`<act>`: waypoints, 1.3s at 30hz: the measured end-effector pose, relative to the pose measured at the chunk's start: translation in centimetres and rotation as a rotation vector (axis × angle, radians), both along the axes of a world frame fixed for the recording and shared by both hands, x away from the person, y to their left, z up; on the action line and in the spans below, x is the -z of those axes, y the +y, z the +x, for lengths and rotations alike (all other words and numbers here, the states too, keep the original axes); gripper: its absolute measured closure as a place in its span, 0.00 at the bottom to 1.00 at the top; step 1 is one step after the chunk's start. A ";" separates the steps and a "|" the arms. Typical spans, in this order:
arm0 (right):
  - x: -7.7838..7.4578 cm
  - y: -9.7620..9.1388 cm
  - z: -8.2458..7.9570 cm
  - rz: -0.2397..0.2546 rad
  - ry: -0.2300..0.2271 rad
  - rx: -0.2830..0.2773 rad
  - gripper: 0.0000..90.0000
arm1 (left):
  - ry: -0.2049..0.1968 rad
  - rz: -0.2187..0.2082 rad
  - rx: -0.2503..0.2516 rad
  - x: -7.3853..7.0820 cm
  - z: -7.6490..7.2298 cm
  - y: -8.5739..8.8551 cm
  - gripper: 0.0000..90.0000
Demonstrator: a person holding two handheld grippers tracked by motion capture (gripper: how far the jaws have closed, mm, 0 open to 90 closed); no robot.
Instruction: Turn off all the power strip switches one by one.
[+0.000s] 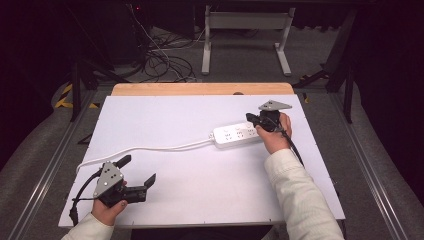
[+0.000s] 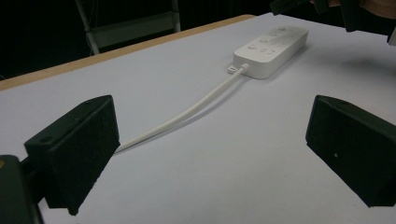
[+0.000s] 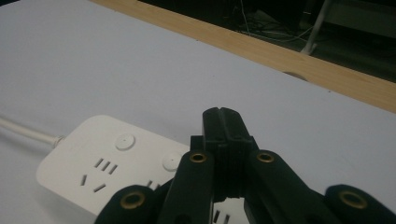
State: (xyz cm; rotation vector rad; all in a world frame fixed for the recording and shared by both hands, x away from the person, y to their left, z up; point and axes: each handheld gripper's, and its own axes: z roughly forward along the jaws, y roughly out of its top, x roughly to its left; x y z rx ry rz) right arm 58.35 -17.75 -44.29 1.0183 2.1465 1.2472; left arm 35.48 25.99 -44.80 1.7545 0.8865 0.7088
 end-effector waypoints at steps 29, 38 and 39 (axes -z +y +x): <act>0.1 -4.5 1.3 -0.047 0.034 0.127 1.00 | 0.002 -0.001 -0.003 0.0 0.0 0.0 0.03; 0.6 -4.0 1.5 -0.061 0.055 0.117 1.00 | 0.001 0.001 -0.002 0.0 0.0 0.0 0.03; 0.8 -3.9 1.6 -0.065 0.063 0.115 1.00 | 0.001 0.000 0.000 0.0 0.0 0.0 0.03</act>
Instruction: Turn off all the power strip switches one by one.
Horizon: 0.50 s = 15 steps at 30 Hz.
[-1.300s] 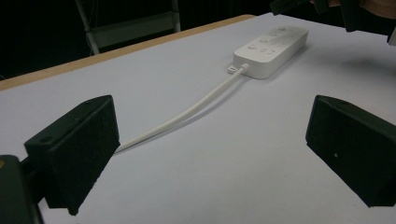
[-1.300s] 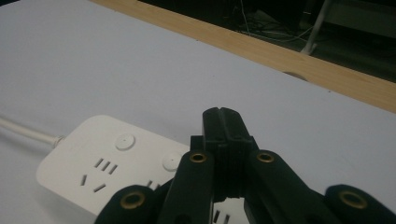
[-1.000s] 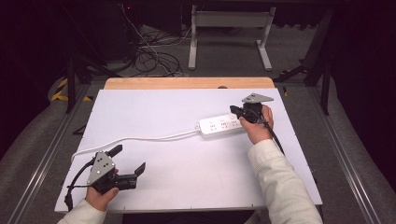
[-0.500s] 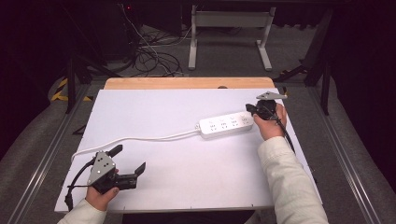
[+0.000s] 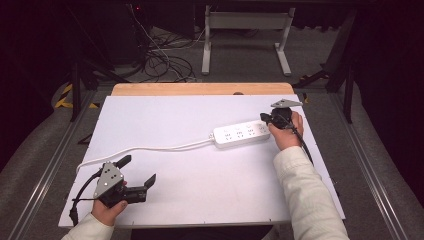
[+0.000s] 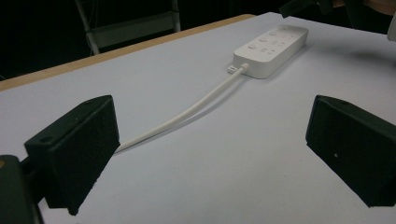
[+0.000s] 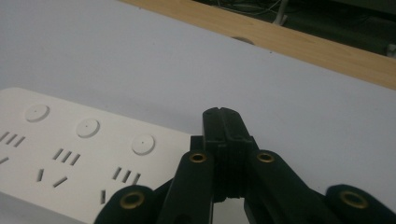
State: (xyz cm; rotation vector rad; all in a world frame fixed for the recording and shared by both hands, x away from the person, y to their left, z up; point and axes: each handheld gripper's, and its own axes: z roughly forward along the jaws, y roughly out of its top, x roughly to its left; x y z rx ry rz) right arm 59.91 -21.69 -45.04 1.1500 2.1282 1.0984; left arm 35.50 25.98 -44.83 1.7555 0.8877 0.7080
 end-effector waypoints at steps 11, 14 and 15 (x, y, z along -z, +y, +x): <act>0.9 0.5 0.3 -0.031 0.038 -0.009 1.00 | 0.003 -0.003 0.002 0.0 0.1 0.0 0.03; 1.1 0.6 0.3 -0.041 0.045 -0.014 1.00 | 0.005 -0.004 0.004 0.0 0.1 0.0 0.03; 1.1 0.6 0.3 -0.041 0.045 -0.014 1.00 | 0.005 -0.004 0.005 0.0 0.1 0.0 0.03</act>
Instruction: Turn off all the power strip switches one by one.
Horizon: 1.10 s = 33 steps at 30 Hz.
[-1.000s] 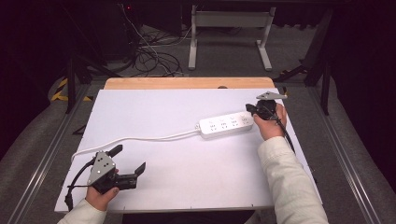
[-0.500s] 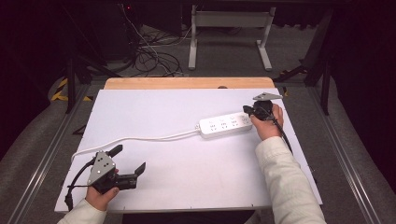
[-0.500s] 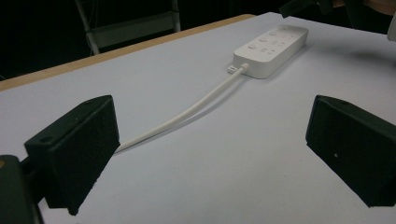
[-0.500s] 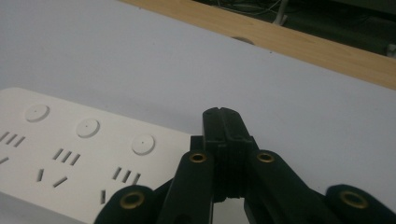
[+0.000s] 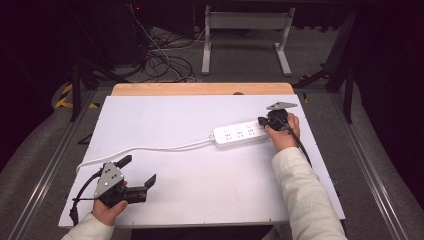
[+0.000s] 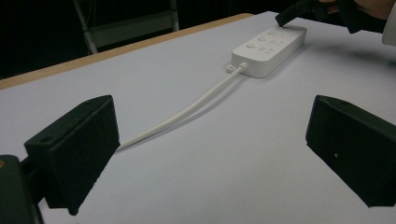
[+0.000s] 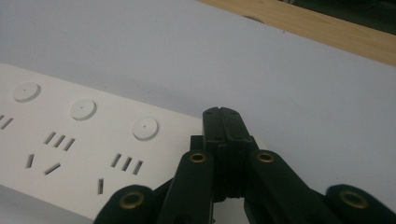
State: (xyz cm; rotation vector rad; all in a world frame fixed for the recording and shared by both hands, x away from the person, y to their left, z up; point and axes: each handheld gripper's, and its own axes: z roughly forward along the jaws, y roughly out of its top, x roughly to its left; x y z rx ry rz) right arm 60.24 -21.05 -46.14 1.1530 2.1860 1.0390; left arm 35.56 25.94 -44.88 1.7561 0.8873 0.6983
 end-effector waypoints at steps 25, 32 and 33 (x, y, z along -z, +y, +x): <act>0.5 0.2 -0.2 -0.016 -0.007 0.010 1.00 | 0.001 -0.002 0.004 0.0 0.0 0.0 0.03; -1.6 0.6 -0.8 0.005 -0.101 -0.013 1.00 | 0.003 -0.002 0.003 0.0 0.1 0.1 0.03; -2.4 0.5 -1.1 0.047 -0.123 -0.015 1.00 | 0.005 -0.003 0.001 0.0 0.2 0.1 0.03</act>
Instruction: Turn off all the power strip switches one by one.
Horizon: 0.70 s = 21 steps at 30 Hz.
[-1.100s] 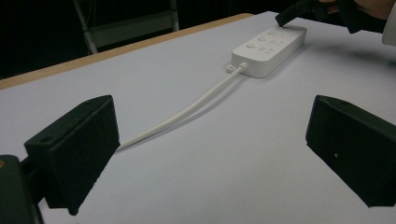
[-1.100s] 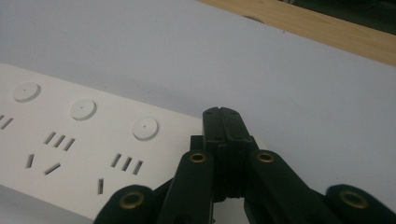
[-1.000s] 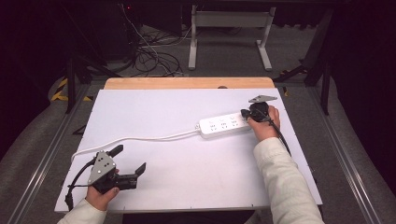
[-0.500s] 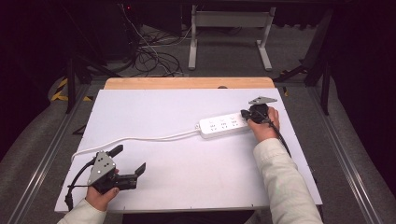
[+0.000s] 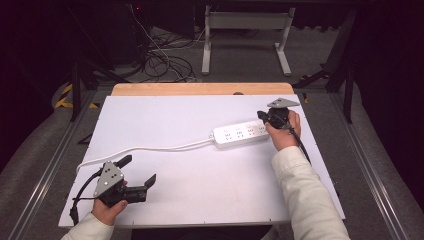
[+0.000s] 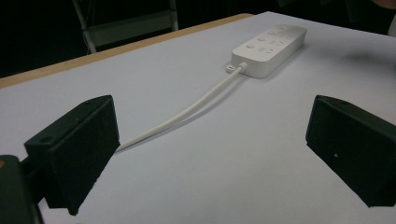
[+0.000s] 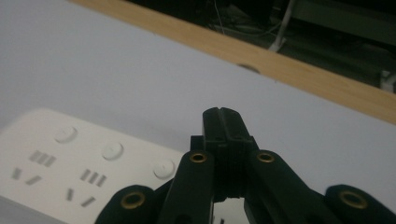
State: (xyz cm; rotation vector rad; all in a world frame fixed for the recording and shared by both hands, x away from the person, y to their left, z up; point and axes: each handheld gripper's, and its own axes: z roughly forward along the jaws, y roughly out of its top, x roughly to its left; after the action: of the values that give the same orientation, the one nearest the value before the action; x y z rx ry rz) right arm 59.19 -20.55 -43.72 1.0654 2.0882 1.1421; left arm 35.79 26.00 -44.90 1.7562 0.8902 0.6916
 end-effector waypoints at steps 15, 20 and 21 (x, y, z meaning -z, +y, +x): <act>-3.6 -0.9 -3.1 0.116 -0.045 -0.055 0.56 | -0.006 0.004 -0.001 -0.1 0.1 -0.1 0.03; -4.6 -1.1 -4.2 0.154 -0.066 -0.075 0.41 | -0.011 0.000 -0.004 -0.2 0.0 -0.1 0.03; -4.7 -1.2 -4.3 0.157 -0.069 -0.080 0.39 | -0.011 0.001 -0.004 -0.2 0.0 -0.1 0.03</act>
State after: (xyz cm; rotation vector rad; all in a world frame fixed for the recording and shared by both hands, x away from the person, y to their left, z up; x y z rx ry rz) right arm 54.86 -21.75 -39.00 1.0049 2.0302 1.3823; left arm 35.81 25.93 -44.69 1.7502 0.8868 0.7035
